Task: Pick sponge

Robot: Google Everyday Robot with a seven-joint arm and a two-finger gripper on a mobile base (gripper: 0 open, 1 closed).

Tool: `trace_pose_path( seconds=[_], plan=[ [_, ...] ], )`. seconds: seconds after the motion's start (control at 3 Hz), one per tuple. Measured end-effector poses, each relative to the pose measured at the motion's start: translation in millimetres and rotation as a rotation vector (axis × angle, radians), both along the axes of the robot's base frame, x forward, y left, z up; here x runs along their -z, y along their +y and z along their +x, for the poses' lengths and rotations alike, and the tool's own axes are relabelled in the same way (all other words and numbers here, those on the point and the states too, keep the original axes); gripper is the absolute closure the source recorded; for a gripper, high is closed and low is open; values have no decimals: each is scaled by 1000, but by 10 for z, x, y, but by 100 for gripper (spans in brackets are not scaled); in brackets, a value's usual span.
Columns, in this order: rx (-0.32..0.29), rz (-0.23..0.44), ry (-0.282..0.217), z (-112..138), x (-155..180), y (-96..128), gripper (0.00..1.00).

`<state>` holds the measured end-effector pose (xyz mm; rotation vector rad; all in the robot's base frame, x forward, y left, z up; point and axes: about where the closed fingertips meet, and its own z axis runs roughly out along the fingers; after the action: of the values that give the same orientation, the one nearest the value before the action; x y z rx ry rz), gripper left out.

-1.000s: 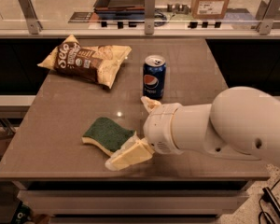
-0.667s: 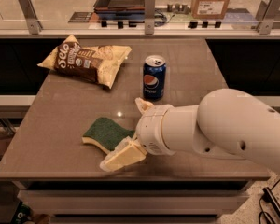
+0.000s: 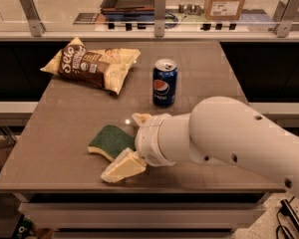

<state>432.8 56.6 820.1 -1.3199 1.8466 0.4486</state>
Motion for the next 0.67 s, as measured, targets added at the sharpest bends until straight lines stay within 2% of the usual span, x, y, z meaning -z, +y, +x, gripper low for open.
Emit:
trace_pose_path(
  seconds=[0.67],
  plan=[
    [-3, -2, -6, -15, -25, 18, 61]
  ],
)
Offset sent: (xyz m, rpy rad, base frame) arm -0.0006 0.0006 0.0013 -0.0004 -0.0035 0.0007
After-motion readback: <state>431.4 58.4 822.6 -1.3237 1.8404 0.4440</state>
